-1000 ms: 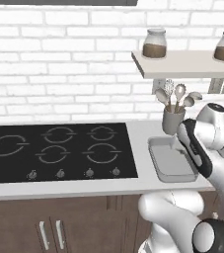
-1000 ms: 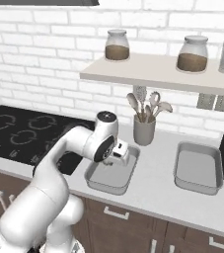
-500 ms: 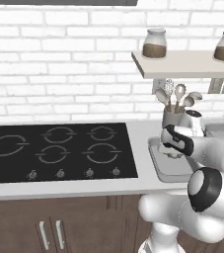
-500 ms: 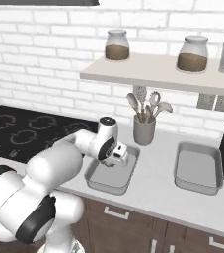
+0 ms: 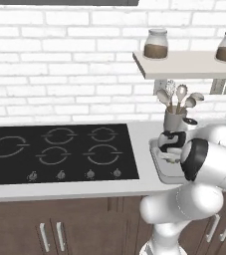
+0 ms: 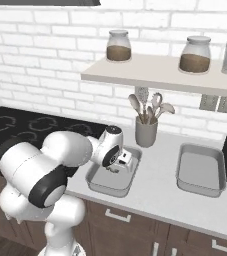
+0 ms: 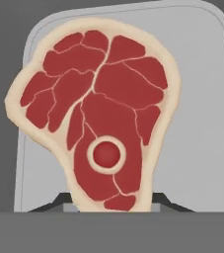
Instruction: Place one tomato and one steak in each tupperware on the nearby counter, to pack two identical lunches.
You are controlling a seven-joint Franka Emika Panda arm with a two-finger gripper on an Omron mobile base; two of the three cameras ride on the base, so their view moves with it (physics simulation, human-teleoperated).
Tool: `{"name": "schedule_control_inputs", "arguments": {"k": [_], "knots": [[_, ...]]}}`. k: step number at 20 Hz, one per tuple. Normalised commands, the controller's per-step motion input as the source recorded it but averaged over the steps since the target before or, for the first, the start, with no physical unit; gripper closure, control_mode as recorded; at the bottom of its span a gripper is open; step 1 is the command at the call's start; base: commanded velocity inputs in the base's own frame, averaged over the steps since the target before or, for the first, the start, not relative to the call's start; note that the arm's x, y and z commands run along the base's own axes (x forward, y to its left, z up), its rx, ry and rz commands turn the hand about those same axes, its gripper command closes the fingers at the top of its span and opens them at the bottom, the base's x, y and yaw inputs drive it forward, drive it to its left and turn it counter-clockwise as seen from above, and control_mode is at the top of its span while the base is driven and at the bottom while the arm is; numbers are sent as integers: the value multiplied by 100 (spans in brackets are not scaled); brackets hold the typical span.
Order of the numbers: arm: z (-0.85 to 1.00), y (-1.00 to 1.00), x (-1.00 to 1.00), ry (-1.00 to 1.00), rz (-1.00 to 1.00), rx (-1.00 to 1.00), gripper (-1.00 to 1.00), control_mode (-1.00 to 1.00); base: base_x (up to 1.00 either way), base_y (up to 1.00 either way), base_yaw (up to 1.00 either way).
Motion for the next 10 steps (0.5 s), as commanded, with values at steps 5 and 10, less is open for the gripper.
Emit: {"name": "schedule_control_inputs", "arguments": {"k": [5, 10], "knots": [[-46, -7, 0, 0, 0, 0, 100, -100, 0, 0, 0], [-53, 0, 0, 0, 0, 0, 100, -100, 0, 0, 0]]}}
